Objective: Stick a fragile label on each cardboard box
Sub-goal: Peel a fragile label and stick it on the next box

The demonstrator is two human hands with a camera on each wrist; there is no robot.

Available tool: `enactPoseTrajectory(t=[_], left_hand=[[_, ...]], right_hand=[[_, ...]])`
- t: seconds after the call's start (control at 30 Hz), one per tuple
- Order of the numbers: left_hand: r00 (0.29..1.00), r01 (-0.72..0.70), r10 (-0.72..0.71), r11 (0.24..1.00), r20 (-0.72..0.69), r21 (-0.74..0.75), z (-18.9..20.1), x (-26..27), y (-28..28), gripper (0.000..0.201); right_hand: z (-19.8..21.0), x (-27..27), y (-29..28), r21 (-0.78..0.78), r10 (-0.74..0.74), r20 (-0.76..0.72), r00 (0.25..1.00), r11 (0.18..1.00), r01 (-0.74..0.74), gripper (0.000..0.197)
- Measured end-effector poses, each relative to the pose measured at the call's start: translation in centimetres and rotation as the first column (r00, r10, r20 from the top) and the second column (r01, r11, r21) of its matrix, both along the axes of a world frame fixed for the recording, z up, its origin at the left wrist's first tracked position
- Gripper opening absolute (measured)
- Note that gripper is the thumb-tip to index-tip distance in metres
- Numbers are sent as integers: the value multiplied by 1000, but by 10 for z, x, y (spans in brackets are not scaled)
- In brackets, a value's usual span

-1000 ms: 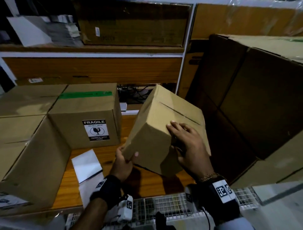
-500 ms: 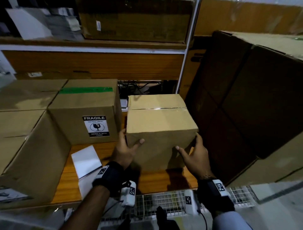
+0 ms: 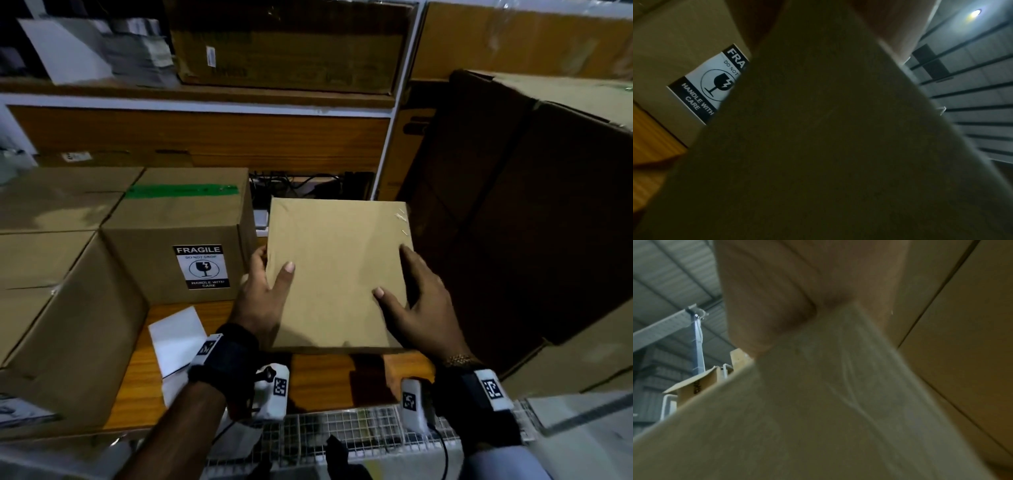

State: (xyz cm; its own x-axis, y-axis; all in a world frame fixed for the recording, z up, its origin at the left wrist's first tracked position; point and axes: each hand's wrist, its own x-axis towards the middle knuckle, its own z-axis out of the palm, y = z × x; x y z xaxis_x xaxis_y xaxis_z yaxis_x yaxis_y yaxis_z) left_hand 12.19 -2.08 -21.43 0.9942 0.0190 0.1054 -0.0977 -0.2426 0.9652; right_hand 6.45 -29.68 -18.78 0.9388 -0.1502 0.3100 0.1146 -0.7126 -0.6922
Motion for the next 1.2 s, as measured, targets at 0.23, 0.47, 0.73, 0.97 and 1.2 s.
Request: enactPoseTrajectory(t=[0.23,0.47,0.73,0.97,1.2], left_hand=[[984,50,-71,990,-163,-132,0,13,2,43],[977,50,-67,995,-205,-88,-37,4,47,48],[775,-340,573,732,-265,590,-127,-25,133,43],[687,-261,645,649,-335,715,-158,-44,142,78],[776,-93,553,578,-305,811,-171,-54,150,52]], right_hand=[[1,23,8,-140,-138,-41,990,981,131,53],[-19,37,3,-37,-141,52,989,989,143,39],[-20,40,-5,-77,-147,28,989,986,149,36],[-3,22,43,-256,-78,252,965,956,144,37],[-10,8,113,-399,149,93,985,911,-100,43]])
